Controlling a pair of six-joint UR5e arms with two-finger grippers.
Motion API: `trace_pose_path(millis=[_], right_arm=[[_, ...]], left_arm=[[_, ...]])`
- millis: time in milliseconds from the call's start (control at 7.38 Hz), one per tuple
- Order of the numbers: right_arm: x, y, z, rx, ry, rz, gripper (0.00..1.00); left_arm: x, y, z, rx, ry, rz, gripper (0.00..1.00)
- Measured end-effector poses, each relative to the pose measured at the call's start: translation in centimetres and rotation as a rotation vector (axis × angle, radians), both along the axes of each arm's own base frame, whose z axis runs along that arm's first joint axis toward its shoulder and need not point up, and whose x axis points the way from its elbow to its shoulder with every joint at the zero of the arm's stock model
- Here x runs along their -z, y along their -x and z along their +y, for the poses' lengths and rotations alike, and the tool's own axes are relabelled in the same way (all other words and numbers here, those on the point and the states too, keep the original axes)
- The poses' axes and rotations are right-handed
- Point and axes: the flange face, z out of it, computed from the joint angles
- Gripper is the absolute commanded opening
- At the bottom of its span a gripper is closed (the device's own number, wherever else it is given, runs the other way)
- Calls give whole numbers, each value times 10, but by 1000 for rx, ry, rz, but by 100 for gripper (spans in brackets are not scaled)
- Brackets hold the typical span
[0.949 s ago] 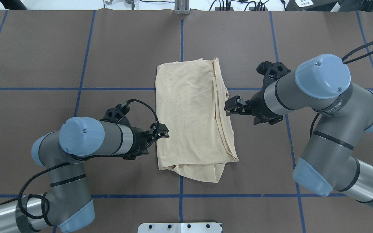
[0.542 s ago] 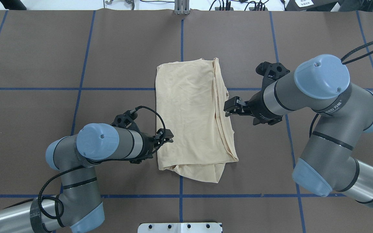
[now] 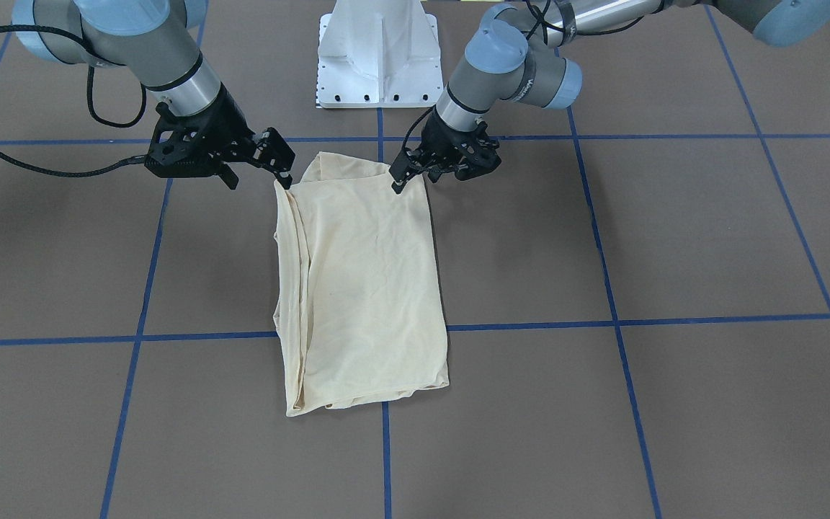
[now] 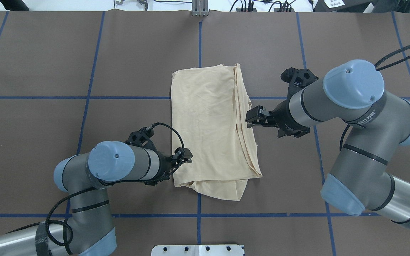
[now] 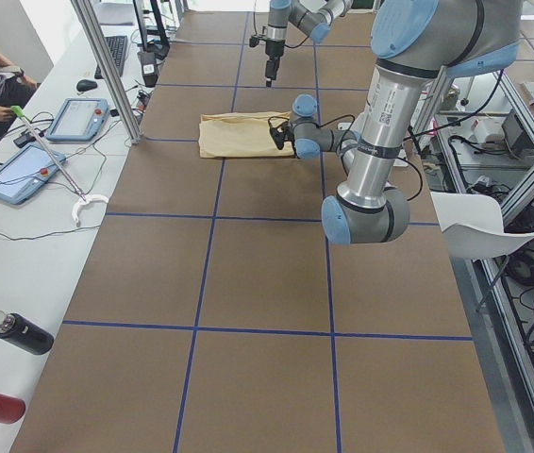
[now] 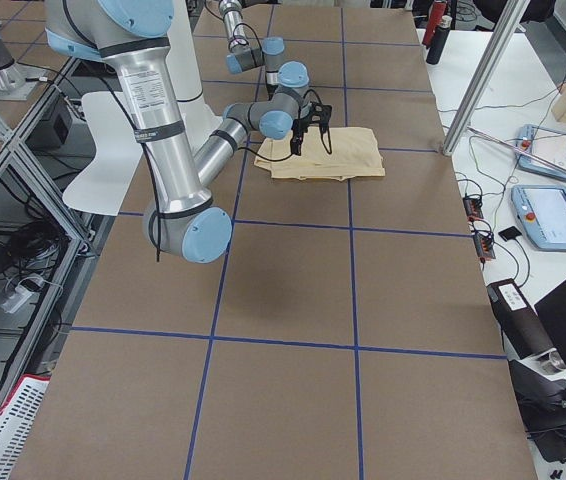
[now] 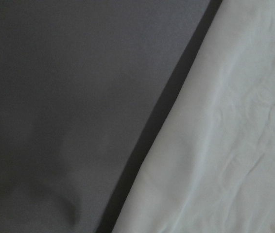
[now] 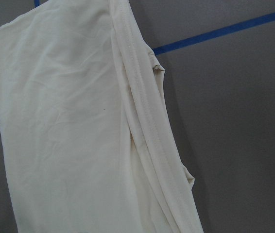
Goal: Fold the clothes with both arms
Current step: 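Lower both grippers to the near ends of the folded shirt's long sides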
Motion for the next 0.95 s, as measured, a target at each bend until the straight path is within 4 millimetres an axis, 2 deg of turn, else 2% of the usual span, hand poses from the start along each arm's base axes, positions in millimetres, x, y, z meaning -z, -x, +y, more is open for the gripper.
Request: trace_pose_path(millis=[407, 542, 678, 949], right_arm=[[0, 0, 0, 0, 0, 1, 100], [0, -1, 0, 0, 0, 0, 100], [0, -1, 0, -1, 0, -1, 100], [0, -1, 0, 0, 0, -1, 100]], left_arm=[[-1, -9, 14, -24, 4, -13, 89], [-1, -9, 15, -26, 5, -15, 82], [-1, -9, 15, -27, 5, -15, 63], [3, -10, 16, -30, 5, -10, 19]])
